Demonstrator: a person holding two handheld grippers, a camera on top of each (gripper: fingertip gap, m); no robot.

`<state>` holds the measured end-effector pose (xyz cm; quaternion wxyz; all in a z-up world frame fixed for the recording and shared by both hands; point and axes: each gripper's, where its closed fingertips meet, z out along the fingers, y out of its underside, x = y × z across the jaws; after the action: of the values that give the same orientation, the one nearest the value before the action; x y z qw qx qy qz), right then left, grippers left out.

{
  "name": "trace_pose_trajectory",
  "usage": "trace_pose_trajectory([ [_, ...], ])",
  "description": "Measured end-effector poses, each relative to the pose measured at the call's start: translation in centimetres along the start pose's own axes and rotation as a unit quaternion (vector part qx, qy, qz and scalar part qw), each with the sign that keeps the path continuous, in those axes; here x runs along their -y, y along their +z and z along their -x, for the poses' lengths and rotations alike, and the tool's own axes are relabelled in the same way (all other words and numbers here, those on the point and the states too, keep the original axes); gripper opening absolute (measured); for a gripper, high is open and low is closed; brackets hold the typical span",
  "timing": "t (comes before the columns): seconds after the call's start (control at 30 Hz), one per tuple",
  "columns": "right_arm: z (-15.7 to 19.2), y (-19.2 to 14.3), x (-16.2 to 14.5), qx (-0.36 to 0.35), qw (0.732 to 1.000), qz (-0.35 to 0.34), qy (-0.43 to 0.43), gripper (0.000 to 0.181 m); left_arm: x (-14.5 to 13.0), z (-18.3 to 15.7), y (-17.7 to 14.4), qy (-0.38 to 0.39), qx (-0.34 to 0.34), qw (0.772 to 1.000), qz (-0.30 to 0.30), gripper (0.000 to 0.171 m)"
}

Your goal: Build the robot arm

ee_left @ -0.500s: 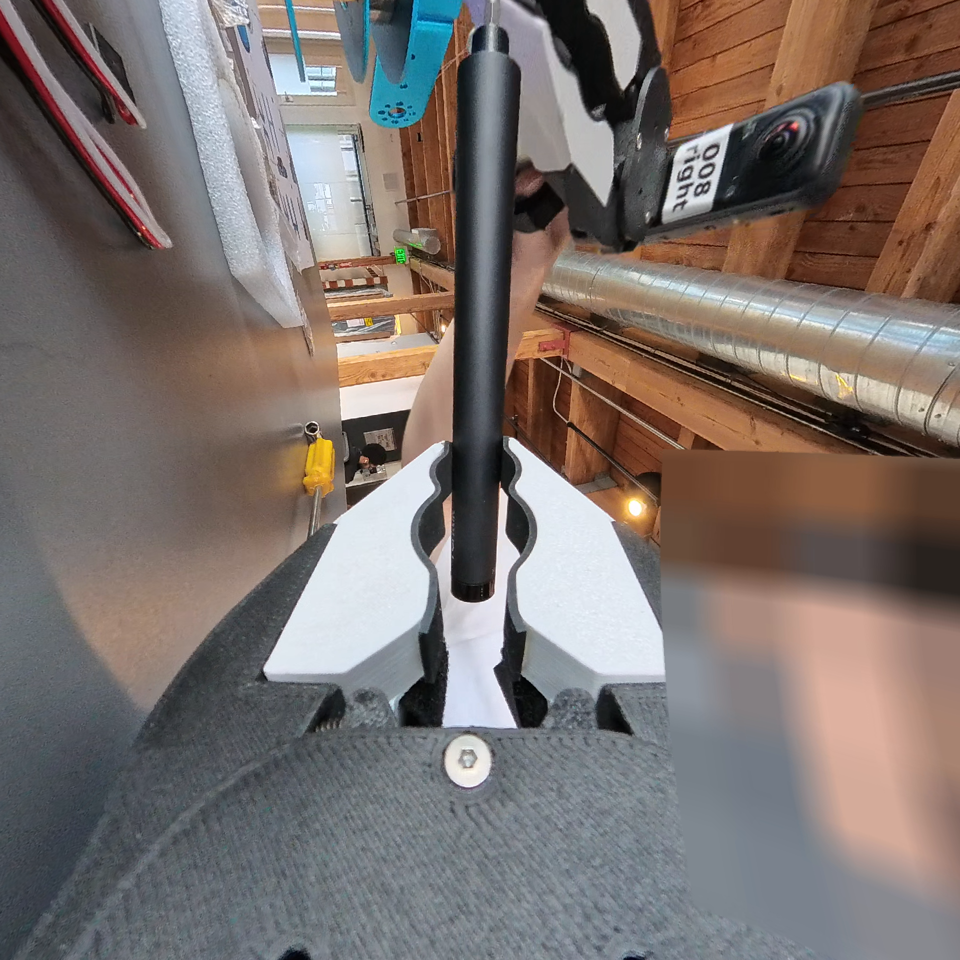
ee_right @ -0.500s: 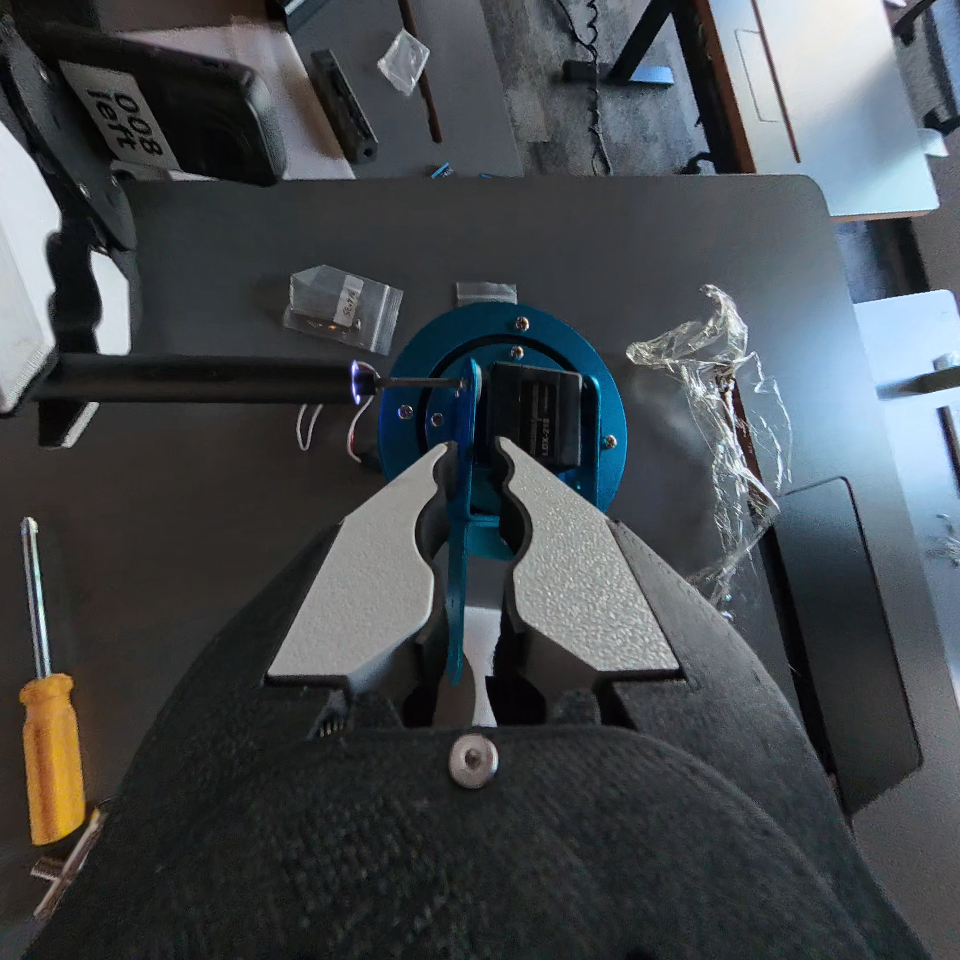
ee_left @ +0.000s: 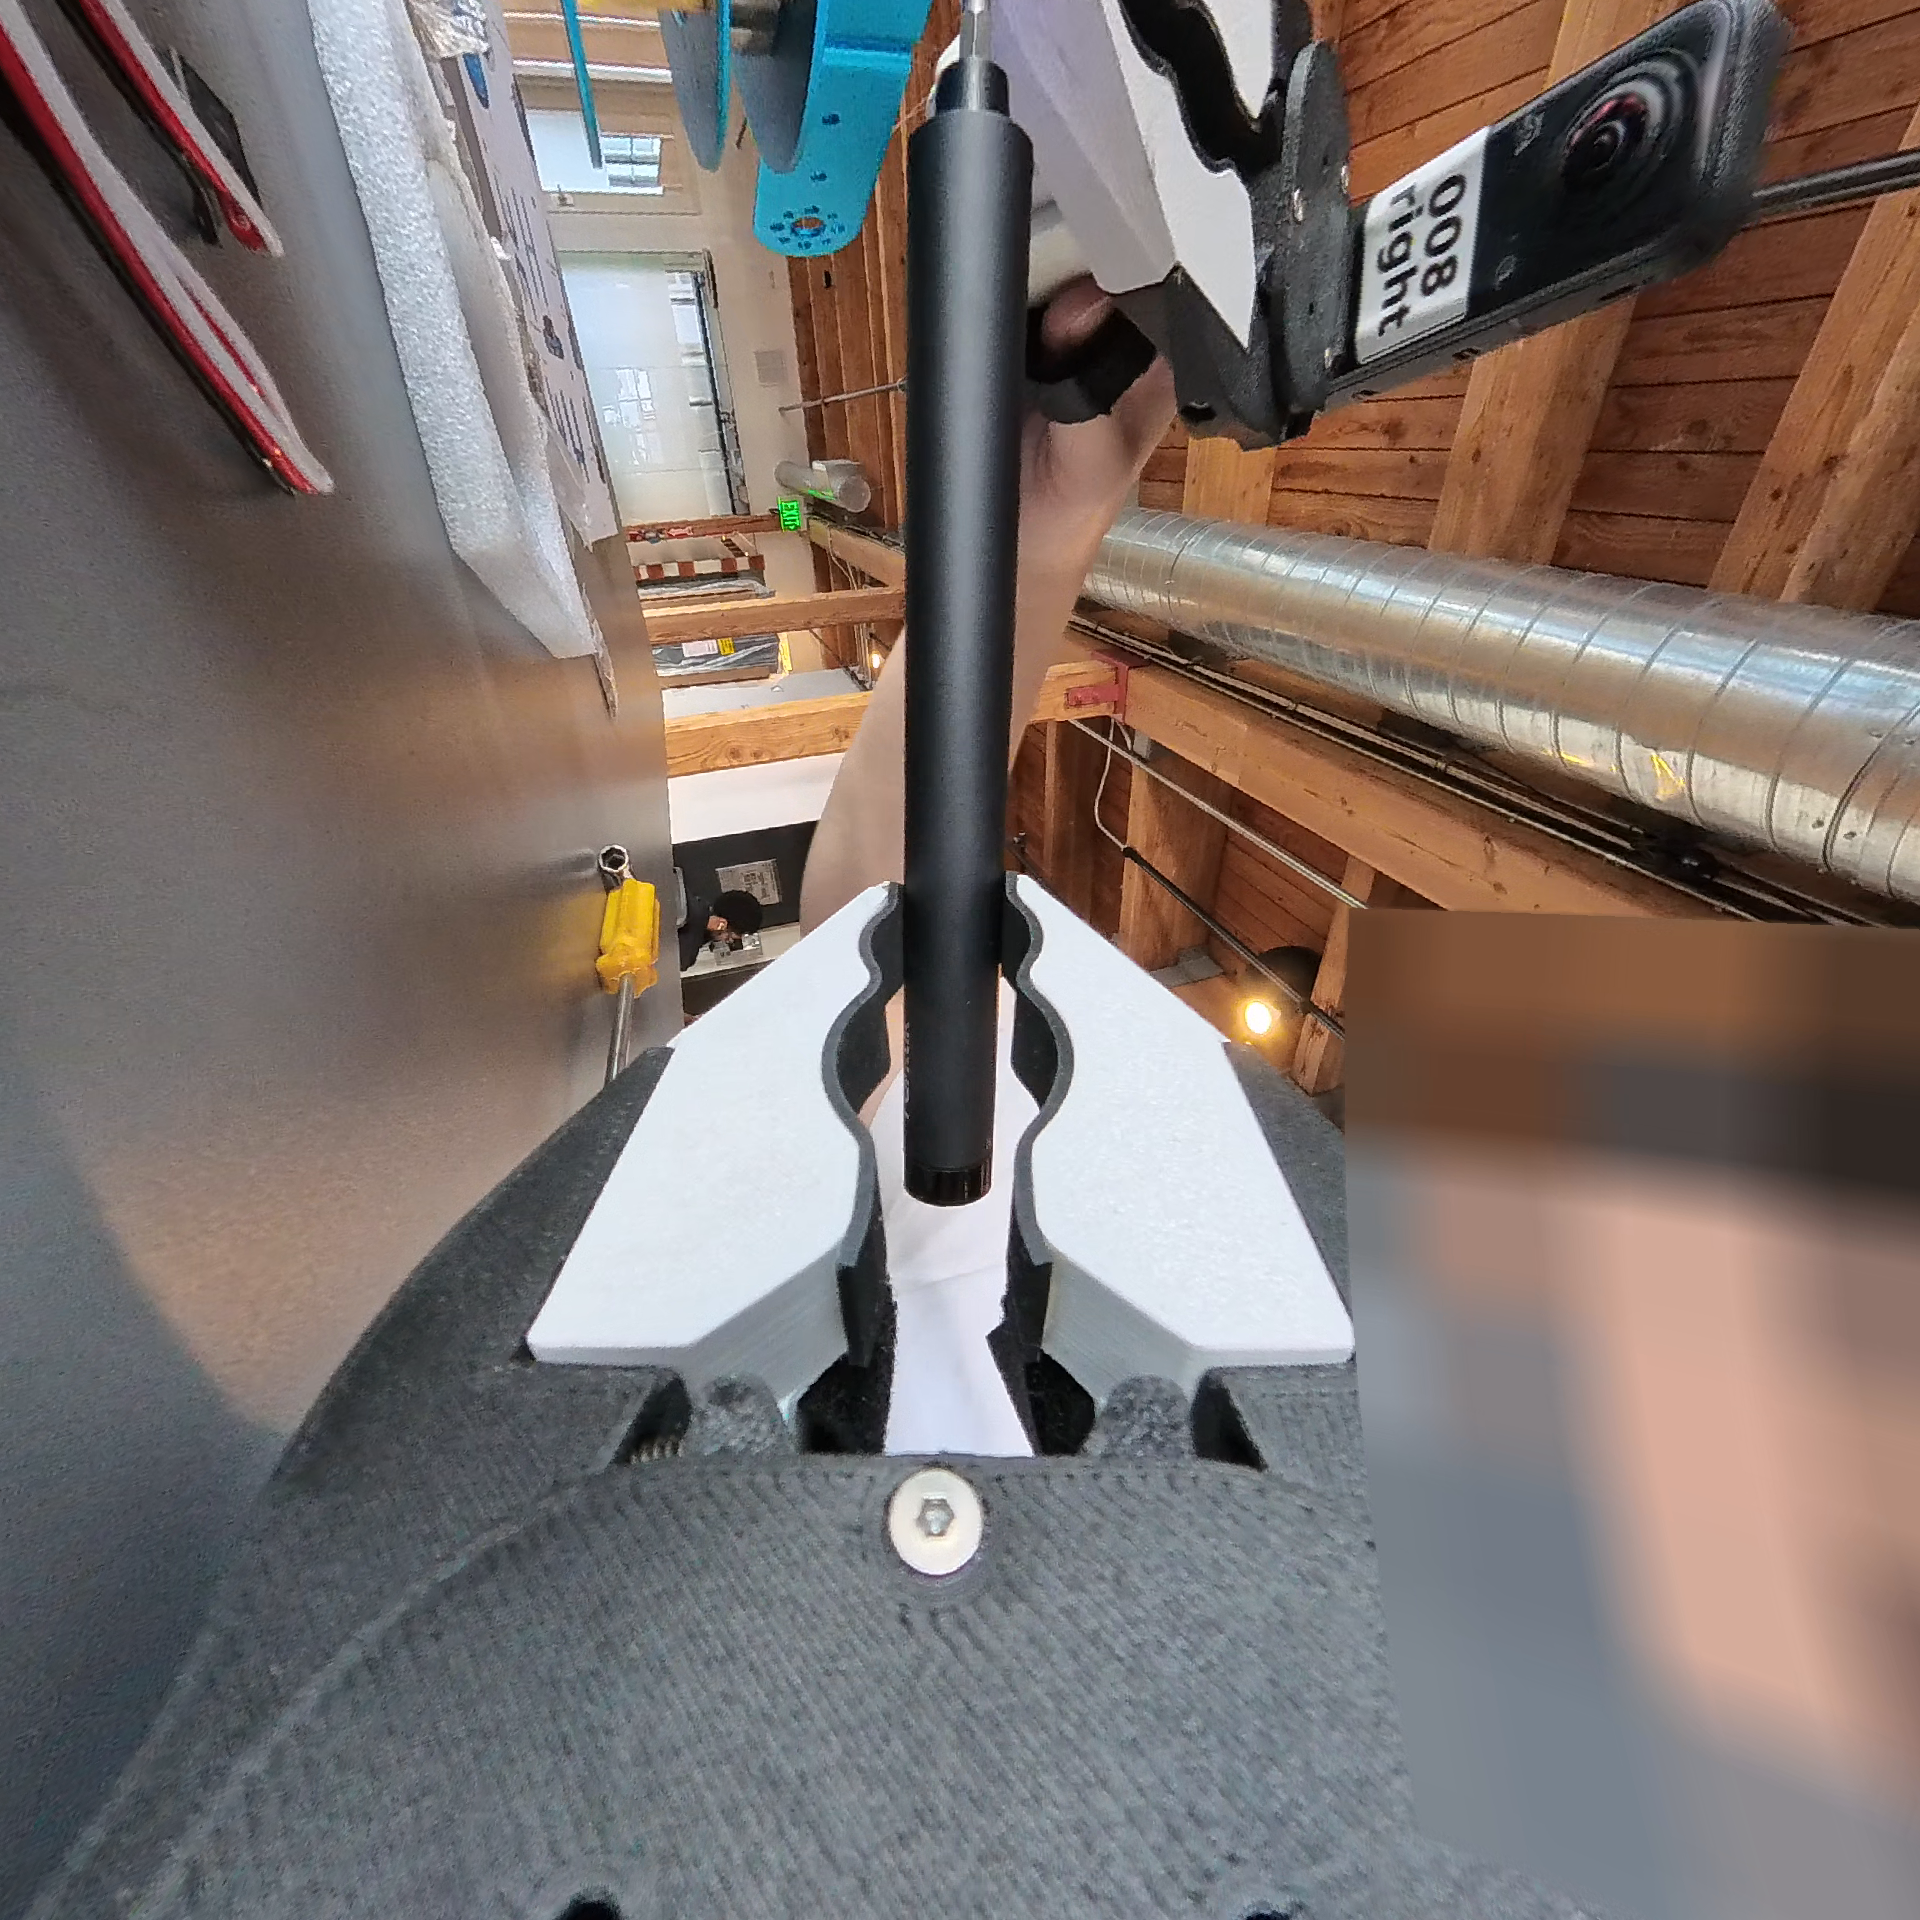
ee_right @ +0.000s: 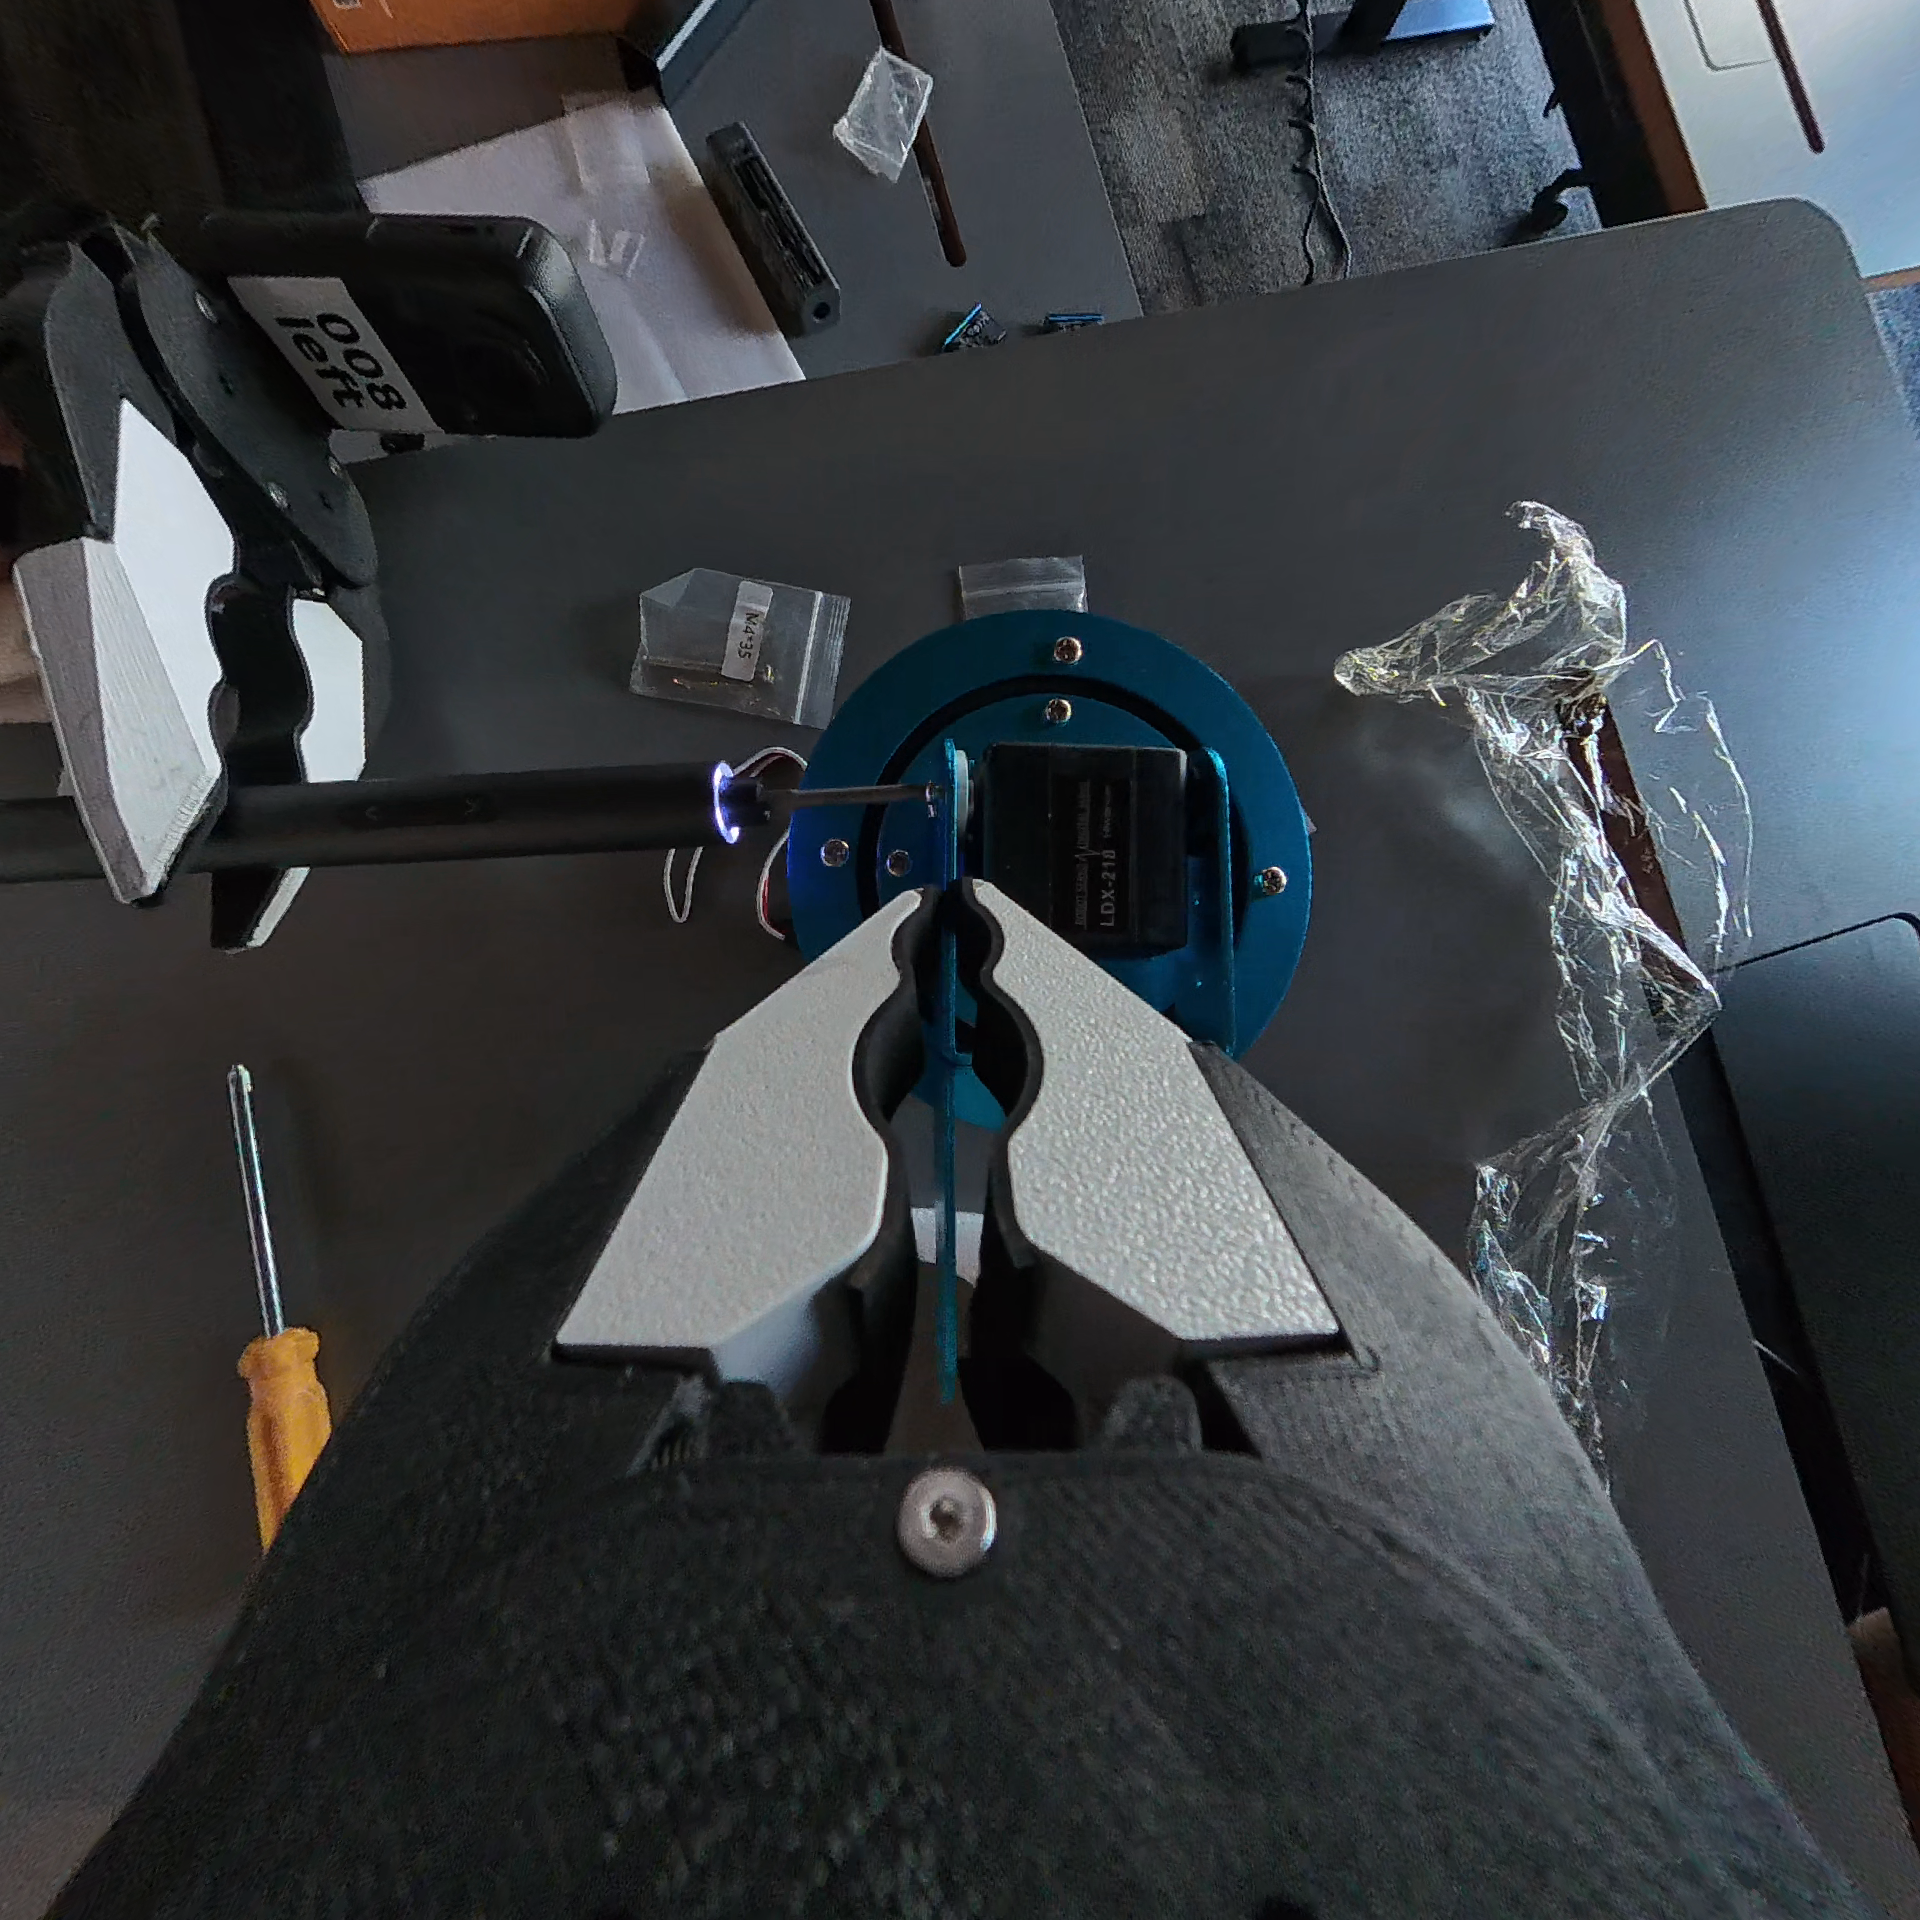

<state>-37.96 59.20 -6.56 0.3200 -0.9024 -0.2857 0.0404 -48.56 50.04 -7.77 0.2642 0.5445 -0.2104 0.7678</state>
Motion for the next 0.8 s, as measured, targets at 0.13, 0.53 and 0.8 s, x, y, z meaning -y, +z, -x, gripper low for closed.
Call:
trace_pose_trajectory([
  [0.13,0.0,0.0,0.03,-0.004,1.0,-0.012,0.002,0.001,-0.01,0.07,0.03,-0.001,0.002,1.0,0.002,0.016],
  [0.53,-0.08,0.09,0.23,-0.004,1.0,-0.027,0.016,0.001,0.0,0.04,0.26,-0.002,-0.002,1.0,0.004,0.016],
  [0.8,-0.14,0.05,0.07,-0.002,1.0,-0.015,0.009,0.001,0.02,0.0,0.29,-0.006,-0.004,1.0,0.005,0.016],
])
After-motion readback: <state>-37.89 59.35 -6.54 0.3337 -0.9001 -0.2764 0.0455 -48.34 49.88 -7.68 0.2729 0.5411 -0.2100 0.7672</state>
